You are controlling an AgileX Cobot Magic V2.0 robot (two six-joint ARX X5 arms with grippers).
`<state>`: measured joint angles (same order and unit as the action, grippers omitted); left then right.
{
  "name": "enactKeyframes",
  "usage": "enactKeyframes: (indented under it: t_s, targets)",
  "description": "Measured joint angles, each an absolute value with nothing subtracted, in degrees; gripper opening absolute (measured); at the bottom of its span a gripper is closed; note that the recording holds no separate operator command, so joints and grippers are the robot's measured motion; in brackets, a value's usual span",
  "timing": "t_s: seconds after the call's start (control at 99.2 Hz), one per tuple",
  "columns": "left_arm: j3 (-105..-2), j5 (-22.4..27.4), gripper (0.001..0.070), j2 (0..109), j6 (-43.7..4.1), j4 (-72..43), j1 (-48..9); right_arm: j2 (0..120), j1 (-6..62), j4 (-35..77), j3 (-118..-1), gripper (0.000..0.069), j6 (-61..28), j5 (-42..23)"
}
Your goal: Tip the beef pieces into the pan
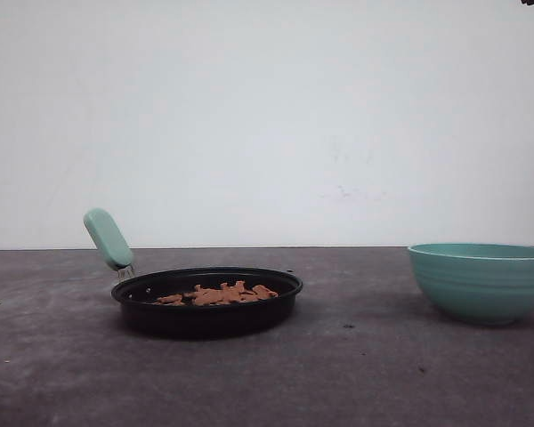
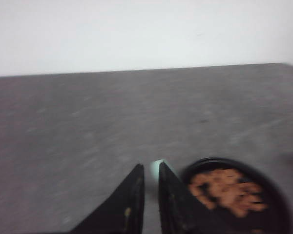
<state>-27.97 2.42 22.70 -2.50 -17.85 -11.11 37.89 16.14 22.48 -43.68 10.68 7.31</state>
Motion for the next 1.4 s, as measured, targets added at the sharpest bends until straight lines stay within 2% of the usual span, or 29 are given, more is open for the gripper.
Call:
enactKeyframes:
  t_s: [0.101, 0.252, 0.494, 0.776, 1.402]
  targets:
    - [-22.3, 1.6, 0.0025, 19.5, -2.3, -16.7, -7.3, 37.9, 16.1, 22.5, -43.7, 0.0007, 10.7, 7.3]
    - [-12.2, 1.4, 0.0025, 13.2, -2.3, -9.1, -3.1, 37.9, 16.1, 22.5, -43.7, 0.0007, 10.7, 7.3]
    - [-1.9, 1.4, 0.0025, 5.5, -2.5, -7.6, -0.6, 37.9, 16.1, 22.5, -43.7, 0.0007, 10.7, 7.3]
    - [-1.9, 1.3, 0.0025, 0.2, -0.7, -10.5, -0.4, 37.9, 16.1, 22.5, -43.7, 0.0007, 10.7, 7.3]
    - [-1.9, 1.3, 0.0025, 0.2, 0.4, -10.5, -0.4, 37.9, 16.1, 22.5, -43.7, 0.0007, 10.7, 7.3]
